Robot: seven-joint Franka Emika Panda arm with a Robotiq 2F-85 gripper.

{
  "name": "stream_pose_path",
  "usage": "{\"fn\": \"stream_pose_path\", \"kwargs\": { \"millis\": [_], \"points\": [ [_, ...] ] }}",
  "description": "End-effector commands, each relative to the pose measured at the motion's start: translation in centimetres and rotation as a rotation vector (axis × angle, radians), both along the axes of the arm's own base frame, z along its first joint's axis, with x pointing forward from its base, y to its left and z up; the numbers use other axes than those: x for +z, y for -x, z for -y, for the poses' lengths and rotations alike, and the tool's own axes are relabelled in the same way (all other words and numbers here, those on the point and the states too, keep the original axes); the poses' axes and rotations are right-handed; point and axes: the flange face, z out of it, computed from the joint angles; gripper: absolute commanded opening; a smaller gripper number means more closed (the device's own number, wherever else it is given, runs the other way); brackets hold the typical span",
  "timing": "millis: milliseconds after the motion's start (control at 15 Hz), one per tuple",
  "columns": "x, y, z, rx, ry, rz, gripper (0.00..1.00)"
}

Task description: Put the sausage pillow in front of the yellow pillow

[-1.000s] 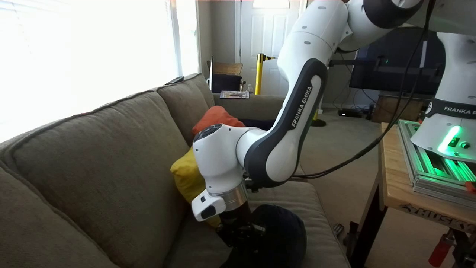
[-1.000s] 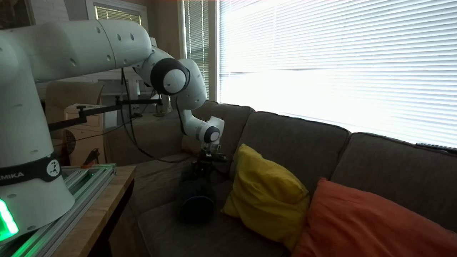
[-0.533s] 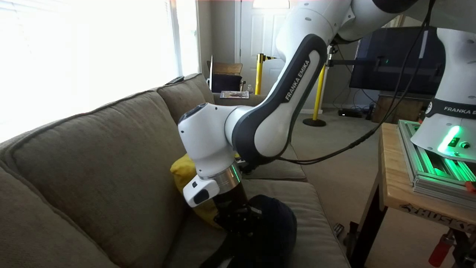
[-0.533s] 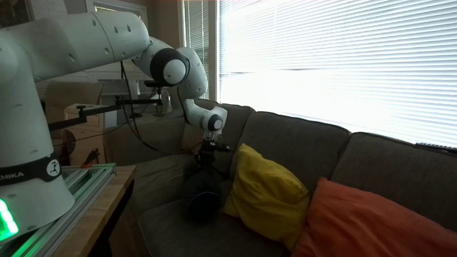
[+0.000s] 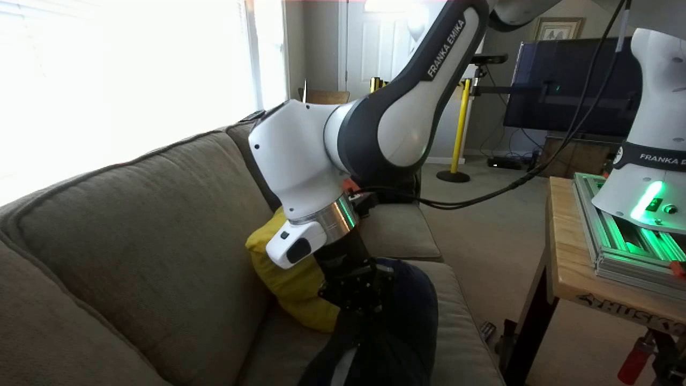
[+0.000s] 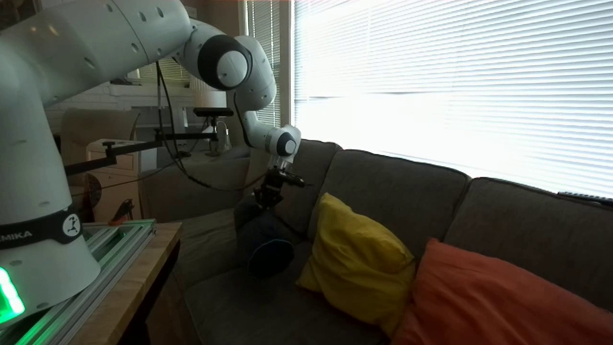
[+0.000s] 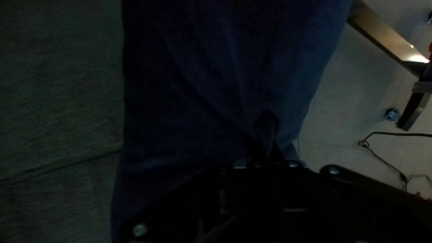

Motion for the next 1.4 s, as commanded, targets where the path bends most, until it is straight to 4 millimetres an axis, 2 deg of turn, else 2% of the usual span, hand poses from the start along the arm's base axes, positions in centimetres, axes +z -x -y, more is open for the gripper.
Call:
{"fn": "stream_pose_path", "kwargs": {
  "millis": [0, 400, 667, 867, 1333],
  "points": [
    [3.3, 1.4, 3.0, -0.033, 0.095, -0.028, 0.01],
    [7.2, 4.5, 6.5, -0.138, 0.184, -0.010, 0.01],
    [8.2, 6.7, 9.5, -0.245, 0.248, -0.009, 0.01],
    [8.0, 8.0, 12.7, -0.333, 0.299, 0.019, 0.01],
    [5.6, 7.1, 19.5, -0.582, 0.281, 0.155, 0.01]
  ]
}}
